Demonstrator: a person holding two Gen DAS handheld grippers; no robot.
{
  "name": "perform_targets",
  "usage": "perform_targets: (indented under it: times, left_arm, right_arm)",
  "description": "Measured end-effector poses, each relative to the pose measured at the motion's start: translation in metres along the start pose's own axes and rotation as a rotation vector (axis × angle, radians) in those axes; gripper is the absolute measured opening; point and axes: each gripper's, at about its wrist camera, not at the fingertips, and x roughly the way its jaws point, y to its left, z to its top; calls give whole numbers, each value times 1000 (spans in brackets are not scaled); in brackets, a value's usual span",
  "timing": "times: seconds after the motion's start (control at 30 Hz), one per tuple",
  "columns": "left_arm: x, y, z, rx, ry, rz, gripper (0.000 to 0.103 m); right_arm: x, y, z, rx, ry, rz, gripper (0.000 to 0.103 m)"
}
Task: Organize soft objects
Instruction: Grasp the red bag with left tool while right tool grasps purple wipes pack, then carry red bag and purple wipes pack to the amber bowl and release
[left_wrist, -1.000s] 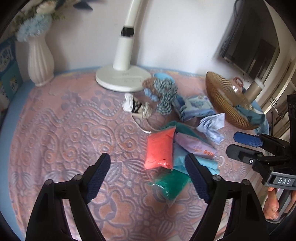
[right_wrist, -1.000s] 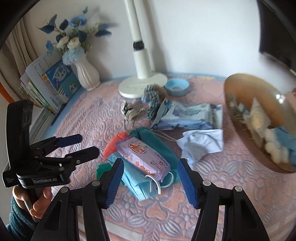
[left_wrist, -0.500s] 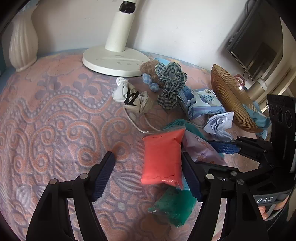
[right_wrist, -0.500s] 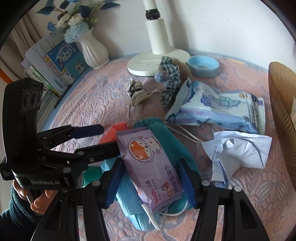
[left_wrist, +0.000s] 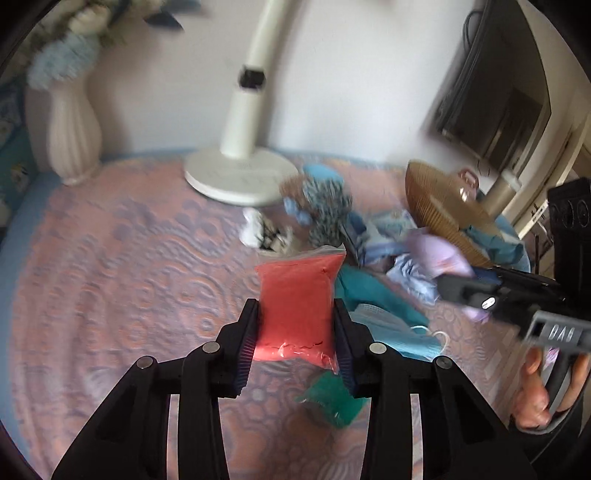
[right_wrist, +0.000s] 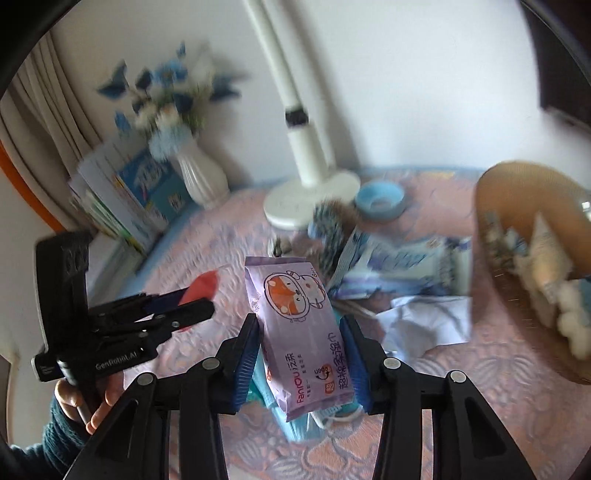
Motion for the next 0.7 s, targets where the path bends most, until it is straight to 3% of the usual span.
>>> perform_targets:
  times: [0.13,0.27,0.3,0.47,0.57,0.63,0.7]
  left_arm:
    - [-34,4,0,1,-50,37,35]
    - [-49,5,-18,8,-31,88,35]
    - [-47,3,-26,10,-18,106,35]
    - [-36,2,-55,2,37,131,35]
    - [-30,-4,-65,16,53,155,35]
    - [-30,-6,-70,26,61,162,35]
    - [-31,-9,-72,31,60,164,35]
  right_arm:
    - [-41,-1,-15,-5,-35,-97,43]
    - [-46,-9,-59,-26,57,-309,44]
    - [-46,-13,-68,-22,76,-328,44]
    - [-32,-32,-117,42,145,-369,44]
    - [-26,-37,-128,72,174,-320,46]
    - [-27,-37,-131,86,162,-280,58]
    - [-32,-37,-132,93,135,-267,60]
